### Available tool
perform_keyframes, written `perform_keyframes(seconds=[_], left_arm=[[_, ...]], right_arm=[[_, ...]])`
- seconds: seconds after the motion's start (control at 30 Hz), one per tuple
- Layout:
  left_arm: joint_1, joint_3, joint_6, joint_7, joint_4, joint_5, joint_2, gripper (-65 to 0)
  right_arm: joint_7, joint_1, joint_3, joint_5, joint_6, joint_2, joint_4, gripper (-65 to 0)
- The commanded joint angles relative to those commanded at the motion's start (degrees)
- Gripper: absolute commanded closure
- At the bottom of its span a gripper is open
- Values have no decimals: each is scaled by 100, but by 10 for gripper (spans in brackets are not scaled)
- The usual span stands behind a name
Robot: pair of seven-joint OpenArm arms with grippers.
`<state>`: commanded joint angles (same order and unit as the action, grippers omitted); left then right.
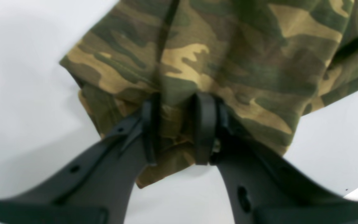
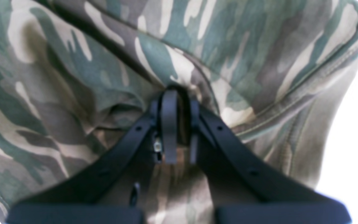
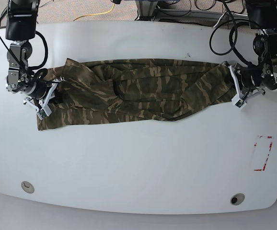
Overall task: Layout the t-shirt on the table in an organized manner, then fold the t-shirt properly
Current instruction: 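Grasp the shirt end corner with the left gripper and tug outward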
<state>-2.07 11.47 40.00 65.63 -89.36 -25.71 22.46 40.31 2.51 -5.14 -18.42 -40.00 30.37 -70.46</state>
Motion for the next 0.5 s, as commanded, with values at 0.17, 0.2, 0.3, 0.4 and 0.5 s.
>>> perform_keyframes(seconds=[0.17, 0.2, 0.3, 0.4, 0.5], left_arm=[[0, 18, 0, 0, -9, -9, 9, -138], [0, 26, 0, 0, -9, -9, 9, -138], [0, 26, 0, 0, -9, -9, 9, -128], [18, 26, 0, 0, -9, 26, 18, -69], [35, 18, 0, 0, -9, 26, 18, -35]], right_arm=[[0, 0, 0, 0, 0, 0, 0, -48], [0, 0, 0, 0, 0, 0, 0, -48], [0, 0, -9, 0, 0, 0, 0, -48], [0, 9, -9, 0, 0, 0, 0, -48], [0, 9, -18, 0, 0, 0, 0, -48]])
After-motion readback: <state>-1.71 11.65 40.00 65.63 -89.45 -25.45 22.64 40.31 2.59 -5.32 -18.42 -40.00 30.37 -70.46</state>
